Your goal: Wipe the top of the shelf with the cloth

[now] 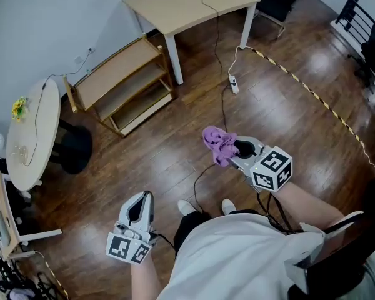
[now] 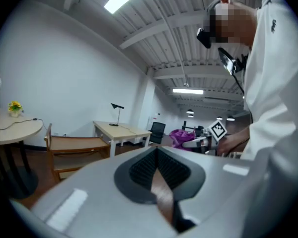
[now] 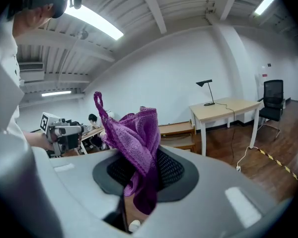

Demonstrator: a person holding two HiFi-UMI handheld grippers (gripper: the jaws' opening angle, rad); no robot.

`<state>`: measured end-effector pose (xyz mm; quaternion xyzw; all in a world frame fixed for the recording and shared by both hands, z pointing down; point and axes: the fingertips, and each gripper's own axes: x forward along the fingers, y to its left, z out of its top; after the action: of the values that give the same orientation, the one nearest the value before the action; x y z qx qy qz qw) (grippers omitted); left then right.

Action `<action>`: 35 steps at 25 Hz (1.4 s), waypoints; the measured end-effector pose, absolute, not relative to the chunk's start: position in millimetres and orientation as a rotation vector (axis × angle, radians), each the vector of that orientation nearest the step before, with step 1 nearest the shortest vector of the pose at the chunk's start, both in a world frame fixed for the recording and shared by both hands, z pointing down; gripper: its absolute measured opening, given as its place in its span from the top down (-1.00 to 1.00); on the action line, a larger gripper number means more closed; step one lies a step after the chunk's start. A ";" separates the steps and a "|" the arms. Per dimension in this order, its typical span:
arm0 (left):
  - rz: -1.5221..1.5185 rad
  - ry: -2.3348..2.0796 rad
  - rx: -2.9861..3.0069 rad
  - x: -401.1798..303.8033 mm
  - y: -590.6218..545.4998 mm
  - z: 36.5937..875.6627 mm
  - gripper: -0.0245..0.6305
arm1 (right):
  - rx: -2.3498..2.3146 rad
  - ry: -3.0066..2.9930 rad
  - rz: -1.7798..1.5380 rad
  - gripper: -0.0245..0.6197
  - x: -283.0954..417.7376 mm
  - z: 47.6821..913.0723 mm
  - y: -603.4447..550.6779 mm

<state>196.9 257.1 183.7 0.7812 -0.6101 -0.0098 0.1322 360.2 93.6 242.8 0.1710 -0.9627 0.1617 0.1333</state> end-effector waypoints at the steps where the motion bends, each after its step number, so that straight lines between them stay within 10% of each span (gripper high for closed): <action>1: -0.032 -1.747 2.290 217.3 254.6 181.7 0.87 | 0.500 -2.802 0.461 0.60 377.3 239.4 96.1; 13: 0.026 -1.617 2.409 363.8 252.2 164.7 0.87 | 0.569 -2.872 0.411 0.60 514.9 209.9 115.4; 35: 0.101 -1.662 2.414 395.2 294.3 165.9 0.87 | 0.481 -2.903 0.380 0.60 529.7 208.1 151.8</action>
<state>395.2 294.3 165.9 0.8186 -0.5638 0.0343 0.1044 529.7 151.8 208.1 0.1614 -0.9747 0.1275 0.0873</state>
